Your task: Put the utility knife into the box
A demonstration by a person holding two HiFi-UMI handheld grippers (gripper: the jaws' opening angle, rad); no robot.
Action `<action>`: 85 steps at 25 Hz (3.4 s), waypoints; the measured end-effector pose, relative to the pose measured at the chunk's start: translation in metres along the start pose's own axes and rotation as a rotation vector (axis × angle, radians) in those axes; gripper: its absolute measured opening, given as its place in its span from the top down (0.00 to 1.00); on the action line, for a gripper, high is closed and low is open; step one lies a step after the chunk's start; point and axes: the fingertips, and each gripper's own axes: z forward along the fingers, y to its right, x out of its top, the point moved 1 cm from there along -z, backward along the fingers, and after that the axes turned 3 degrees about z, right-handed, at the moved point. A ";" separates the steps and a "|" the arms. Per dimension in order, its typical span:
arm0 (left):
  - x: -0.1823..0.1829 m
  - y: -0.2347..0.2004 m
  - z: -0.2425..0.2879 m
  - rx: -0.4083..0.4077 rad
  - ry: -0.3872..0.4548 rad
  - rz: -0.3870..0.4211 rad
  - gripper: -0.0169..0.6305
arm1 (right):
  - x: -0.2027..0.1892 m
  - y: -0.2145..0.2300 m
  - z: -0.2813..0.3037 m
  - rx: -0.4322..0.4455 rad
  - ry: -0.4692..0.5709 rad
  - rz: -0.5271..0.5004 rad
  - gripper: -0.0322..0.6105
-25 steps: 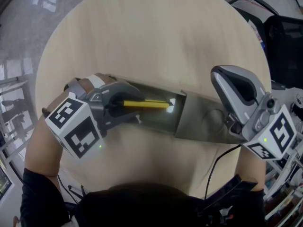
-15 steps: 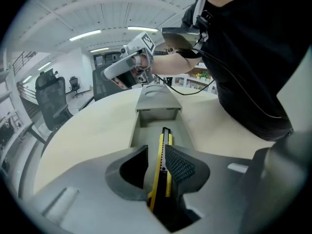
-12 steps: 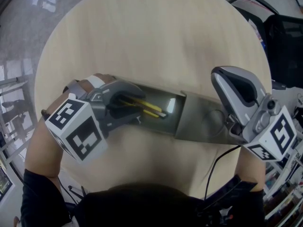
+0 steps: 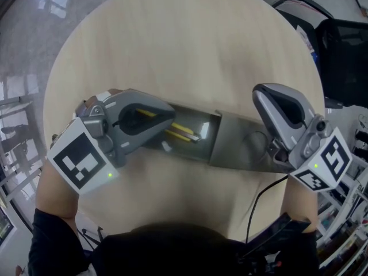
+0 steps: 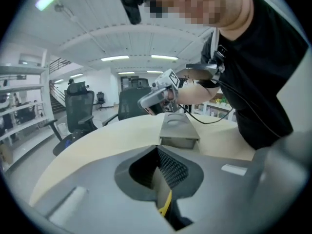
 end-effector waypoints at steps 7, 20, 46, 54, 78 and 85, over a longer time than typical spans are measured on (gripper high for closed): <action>0.023 -0.006 -0.044 0.234 0.091 -0.221 0.97 | 0.010 -0.008 -0.019 -0.035 0.020 0.036 0.93; 0.079 0.038 -0.151 0.472 0.343 -0.675 0.97 | 0.052 -0.086 -0.067 -0.109 0.074 0.099 0.93; 0.235 0.233 -0.338 0.548 0.439 -0.534 0.97 | 0.102 -0.312 -0.198 -0.201 0.216 0.144 0.93; 0.286 0.303 -0.282 0.638 0.499 -0.592 0.97 | 0.081 -0.327 -0.289 -0.114 0.206 0.070 0.93; 0.302 0.339 -0.302 0.546 0.522 -0.510 0.97 | 0.061 -0.413 -0.313 -0.187 0.253 -0.005 0.93; 0.293 0.352 -0.323 0.559 0.557 -0.532 0.97 | 0.067 -0.436 -0.304 -0.190 0.206 -0.044 0.93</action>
